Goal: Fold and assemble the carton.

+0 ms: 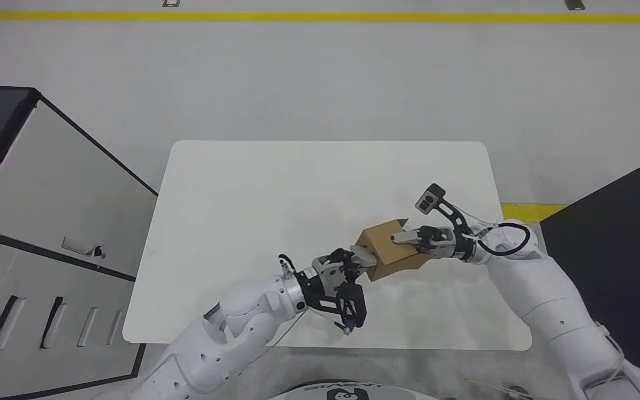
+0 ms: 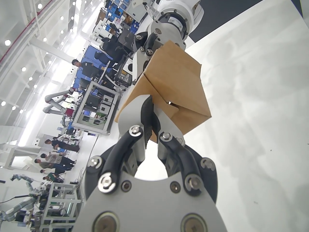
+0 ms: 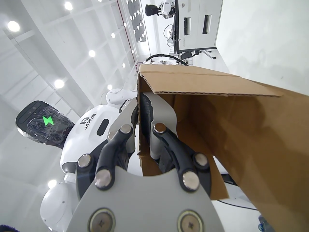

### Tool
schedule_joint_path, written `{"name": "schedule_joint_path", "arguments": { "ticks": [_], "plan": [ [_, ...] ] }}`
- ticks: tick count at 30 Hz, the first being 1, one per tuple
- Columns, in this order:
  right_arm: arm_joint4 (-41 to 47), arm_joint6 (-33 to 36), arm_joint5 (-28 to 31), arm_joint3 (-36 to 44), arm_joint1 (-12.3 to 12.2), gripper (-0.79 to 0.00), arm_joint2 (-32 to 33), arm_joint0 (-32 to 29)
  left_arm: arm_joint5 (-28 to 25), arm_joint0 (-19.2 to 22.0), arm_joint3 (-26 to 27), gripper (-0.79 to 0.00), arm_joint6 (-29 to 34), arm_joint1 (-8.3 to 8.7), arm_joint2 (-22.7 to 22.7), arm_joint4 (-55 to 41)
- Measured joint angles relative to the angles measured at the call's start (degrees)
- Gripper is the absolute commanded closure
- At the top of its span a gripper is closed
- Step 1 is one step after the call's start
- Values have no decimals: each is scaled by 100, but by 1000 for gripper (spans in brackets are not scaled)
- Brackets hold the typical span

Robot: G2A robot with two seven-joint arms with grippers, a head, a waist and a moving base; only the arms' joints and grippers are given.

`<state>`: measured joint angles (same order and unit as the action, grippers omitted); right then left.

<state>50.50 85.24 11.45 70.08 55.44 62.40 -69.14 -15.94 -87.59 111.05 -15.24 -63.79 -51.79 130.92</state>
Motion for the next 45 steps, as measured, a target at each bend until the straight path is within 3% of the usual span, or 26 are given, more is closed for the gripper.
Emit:
{"name": "schedule_joint_path", "arguments": {
  "ticks": [18, 34, 45],
  "plan": [
    [-130, 93, -101, 70, 50, 0, 9, -53, 30, 89, -62, 0, 13, -20, 126, -26],
    [624, 276, -134, -142, 11, 0, 103, -92, 278, -243, 252, 0, -114, 73, -245, -153],
    [748, 224, -197, -134, -17, 0, 4, -60, 246, -270, 283, 0, -179, 86, -164, -22]
  ]
}}
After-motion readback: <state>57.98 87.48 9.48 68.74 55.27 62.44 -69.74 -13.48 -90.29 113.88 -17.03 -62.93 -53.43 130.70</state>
